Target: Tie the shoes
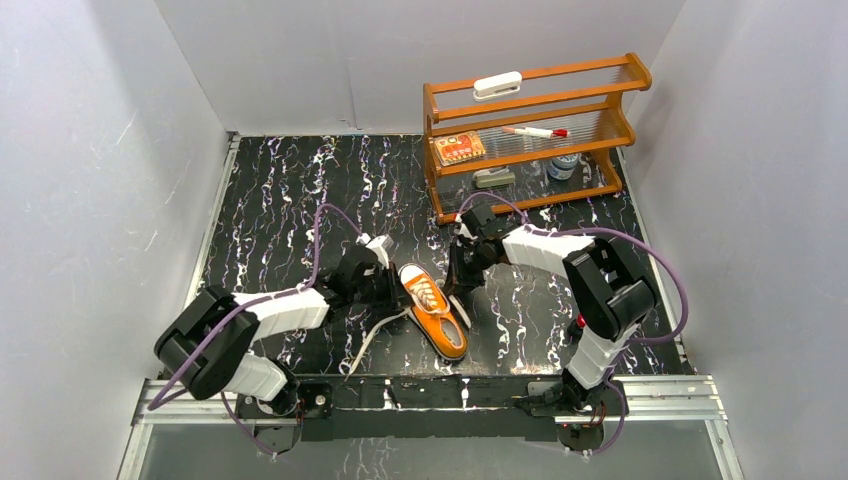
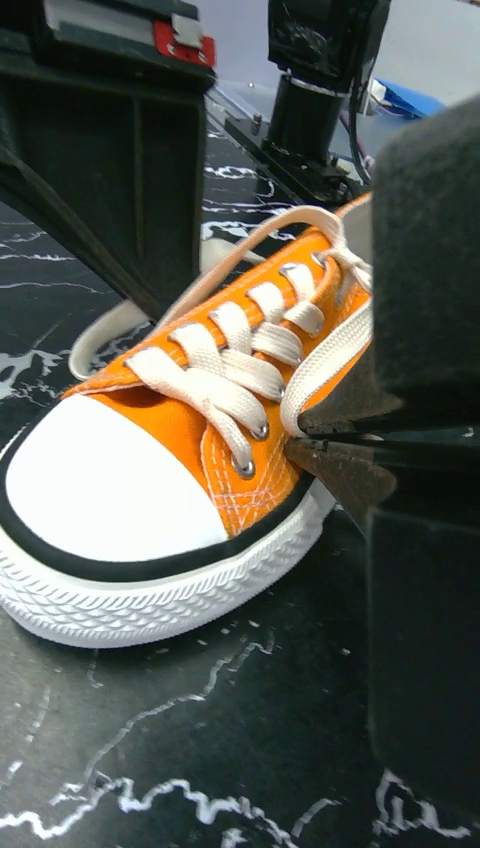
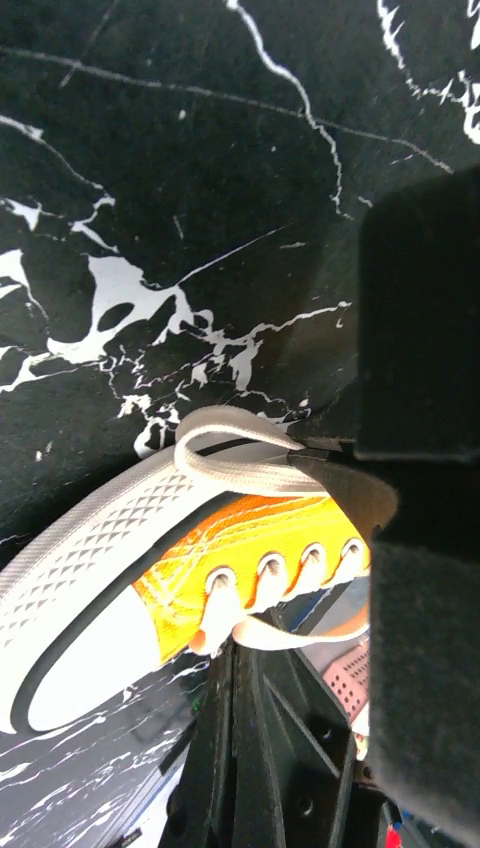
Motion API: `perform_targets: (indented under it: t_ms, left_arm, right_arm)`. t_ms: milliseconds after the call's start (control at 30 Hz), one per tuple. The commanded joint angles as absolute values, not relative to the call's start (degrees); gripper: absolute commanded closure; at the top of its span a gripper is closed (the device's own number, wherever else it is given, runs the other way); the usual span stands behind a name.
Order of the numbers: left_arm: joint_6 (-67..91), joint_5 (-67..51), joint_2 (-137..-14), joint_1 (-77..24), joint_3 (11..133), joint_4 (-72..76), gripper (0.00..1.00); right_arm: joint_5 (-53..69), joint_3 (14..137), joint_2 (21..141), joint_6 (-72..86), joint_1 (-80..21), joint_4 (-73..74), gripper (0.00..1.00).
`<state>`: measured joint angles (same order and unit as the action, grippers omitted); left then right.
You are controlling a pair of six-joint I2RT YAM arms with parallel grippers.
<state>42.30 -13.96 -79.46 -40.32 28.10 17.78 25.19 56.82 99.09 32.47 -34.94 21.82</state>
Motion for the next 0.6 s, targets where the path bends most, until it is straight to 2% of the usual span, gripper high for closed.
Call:
perform_targets:
  t_ms: [0,100,233,400,567]
  left_arm:
    - [44.5,-10.5,-86.5,-40.5,27.9,25.4,1.00]
    - [42.7,-12.5,-94.5,-40.5,33.8,28.9,1.00]
    - [37.4,-16.0,-102.1,-40.4,43.4,25.7,1.00]
    - [32.2,-17.2,-98.6,-40.1,45.8,22.0,1.00]
    - [23.8,-19.2,-92.9,-40.1,50.1,7.2,1.00]
  right_arm:
    - [28.4,55.7,99.4,42.0,-35.5,8.2,1.00]
    - [30.3,54.4,100.4,44.8,-35.5,0.8,1.00]
    - [27.7,56.3,100.8,43.4,-34.2,4.5,1.00]
    - [26.4,55.8,96.3,41.5,-31.6,10.0,1.00]
    - [24.8,53.3,89.3,37.9,-31.3,14.1,1.00]
